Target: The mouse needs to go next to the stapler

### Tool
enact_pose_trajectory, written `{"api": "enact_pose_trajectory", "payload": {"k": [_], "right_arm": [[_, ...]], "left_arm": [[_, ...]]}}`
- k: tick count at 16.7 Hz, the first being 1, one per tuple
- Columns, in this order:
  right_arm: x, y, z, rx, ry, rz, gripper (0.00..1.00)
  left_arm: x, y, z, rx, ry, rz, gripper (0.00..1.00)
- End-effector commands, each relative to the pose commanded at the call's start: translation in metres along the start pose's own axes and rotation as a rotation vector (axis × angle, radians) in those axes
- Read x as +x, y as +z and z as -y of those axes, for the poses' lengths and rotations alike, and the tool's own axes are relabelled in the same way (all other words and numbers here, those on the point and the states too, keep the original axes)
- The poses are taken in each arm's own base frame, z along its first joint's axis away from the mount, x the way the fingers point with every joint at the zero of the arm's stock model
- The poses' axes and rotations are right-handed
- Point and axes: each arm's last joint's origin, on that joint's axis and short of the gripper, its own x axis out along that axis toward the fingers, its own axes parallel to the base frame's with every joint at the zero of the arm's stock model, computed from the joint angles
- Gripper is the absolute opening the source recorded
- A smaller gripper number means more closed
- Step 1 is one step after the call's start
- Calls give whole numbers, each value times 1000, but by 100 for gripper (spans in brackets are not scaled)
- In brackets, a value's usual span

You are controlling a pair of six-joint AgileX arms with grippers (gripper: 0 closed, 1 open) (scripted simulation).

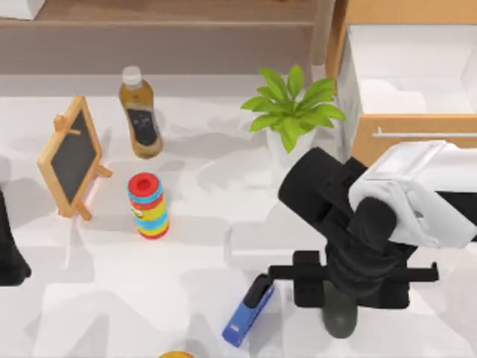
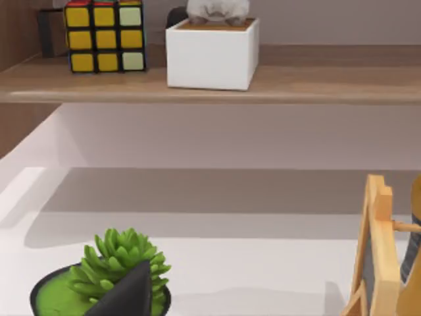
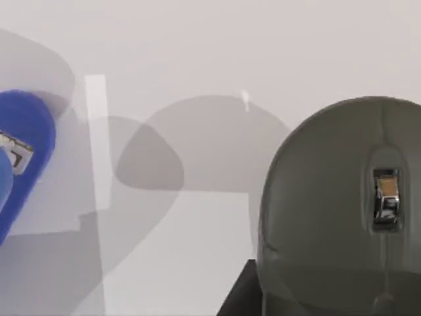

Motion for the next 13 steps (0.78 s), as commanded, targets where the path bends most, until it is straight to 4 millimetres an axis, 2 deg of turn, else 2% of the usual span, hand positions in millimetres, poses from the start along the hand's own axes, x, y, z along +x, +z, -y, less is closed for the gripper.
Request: {"api": "enact_pose_trajectory", "payload": {"k": [10, 13], "right_arm": [[0, 0, 0, 0, 0, 0, 98], [0, 0, 0, 0, 0, 0, 100]], "left_arm": [[0, 0, 0, 0, 0, 0, 100], [0, 0, 0, 0, 0, 0, 100]]}}
